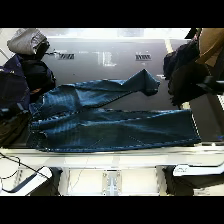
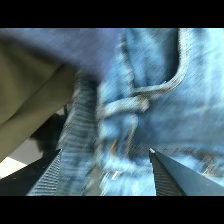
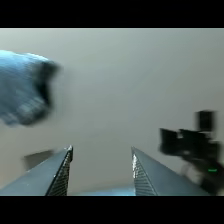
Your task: Fold the clothes and pants, and hang the long-sleeved shirts on hangers.
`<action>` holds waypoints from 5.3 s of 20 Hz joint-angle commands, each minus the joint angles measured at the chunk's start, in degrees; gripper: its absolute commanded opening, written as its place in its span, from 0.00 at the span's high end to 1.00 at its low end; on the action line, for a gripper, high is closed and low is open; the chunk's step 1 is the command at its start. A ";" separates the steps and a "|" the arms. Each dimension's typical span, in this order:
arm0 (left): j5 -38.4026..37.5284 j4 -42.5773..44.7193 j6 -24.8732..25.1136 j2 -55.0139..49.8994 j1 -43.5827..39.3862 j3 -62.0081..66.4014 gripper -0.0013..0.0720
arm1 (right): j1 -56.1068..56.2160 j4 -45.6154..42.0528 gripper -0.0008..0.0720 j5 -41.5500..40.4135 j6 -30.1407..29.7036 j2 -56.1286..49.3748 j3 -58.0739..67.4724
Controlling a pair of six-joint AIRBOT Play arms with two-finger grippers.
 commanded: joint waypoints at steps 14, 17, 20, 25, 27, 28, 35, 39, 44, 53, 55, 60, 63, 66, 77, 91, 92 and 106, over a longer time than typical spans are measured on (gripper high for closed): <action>6.93 -1.05 -3.13 -7.41 -3.02 5.92 0.14 | 16.35 4.72 0.42 8.66 6.01 -33.97 27.89; 6.73 -1.09 -3.17 -7.41 -3.02 5.92 0.14 | 16.41 2.34 0.42 12.50 5.90 -34.01 27.87; 5.33 -1.07 -3.15 -7.41 -3.02 5.92 0.14 | 16.39 6.01 0.46 15.37 2.49 -33.97 27.87; 4.96 -1.07 -3.15 -7.43 -3.02 5.92 0.14 | 16.41 10.38 0.79 14.69 0.98 -33.99 27.87; 4.39 -1.07 -3.15 -7.43 -3.02 5.92 0.14 | 16.41 11.02 0.94 14.91 -0.42 -33.97 27.87; 4.04 -1.05 -3.13 -7.43 -2.99 5.92 0.14 | 16.39 11.65 0.94 14.80 -0.42 -33.97 27.87; 1.22 -1.01 -1.90 -7.43 -2.97 5.92 0.14 | 14.97 11.30 0.94 14.62 -0.81 -28.50 34.05; -3.67 1.84 3.52 -7.91 -2.97 5.81 0.11 | 11.10 4.72 0.94 15.41 -0.55 -16.22 34.45; 0.00 4.81 1.90 -9.86 0.85 5.84 0.03 | 10.10 3.56 0.94 18.47 -0.55 -9.77 34.23; 8.37 -9.62 11.10 -21.09 -4.48 5.84 0.12 | 10.08 4.74 0.94 21.11 1.11 -9.79 31.12; 11.74 -9.64 11.87 -22.62 -6.84 5.86 0.13 | 10.05 3.56 0.94 22.80 1.55 -9.77 31.12; 13.09 -9.68 10.14 -23.37 -7.85 5.86 0.83 | 9.88 -2.14 0.94 25.16 2.54 -8.87 31.15; 12.87 -10.25 10.19 -22.67 -7.93 5.86 0.95 | 7.37 -5.42 0.94 28.00 3.48 -6.21 31.12; 12.94 -9.94 10.23 -20.70 -7.67 5.86 0.95 | 1.66 -7.23 0.94 28.09 5.11 -1.92 31.12; 10.93 -9.62 9.92 -15.67 -6.95 5.86 0.95 | 8.85 -12.66 0.94 22.84 7.26 -9.57 30.53; 10.10 -7.87 9.94 -15.67 -6.75 5.86 0.95 | 11.04 -17.40 0.94 31.19 8.02 -0.87 30.71; 10.10 -7.85 9.97 -15.67 -6.73 5.86 0.95 | 11.04 -17.64 0.94 28.55 8.04 0.20 30.71; 7.61 -7.85 9.94 -15.67 -6.71 5.86 0.95 | 11.41 -4.81 0.03 -10.49 14.56 -25.75 30.67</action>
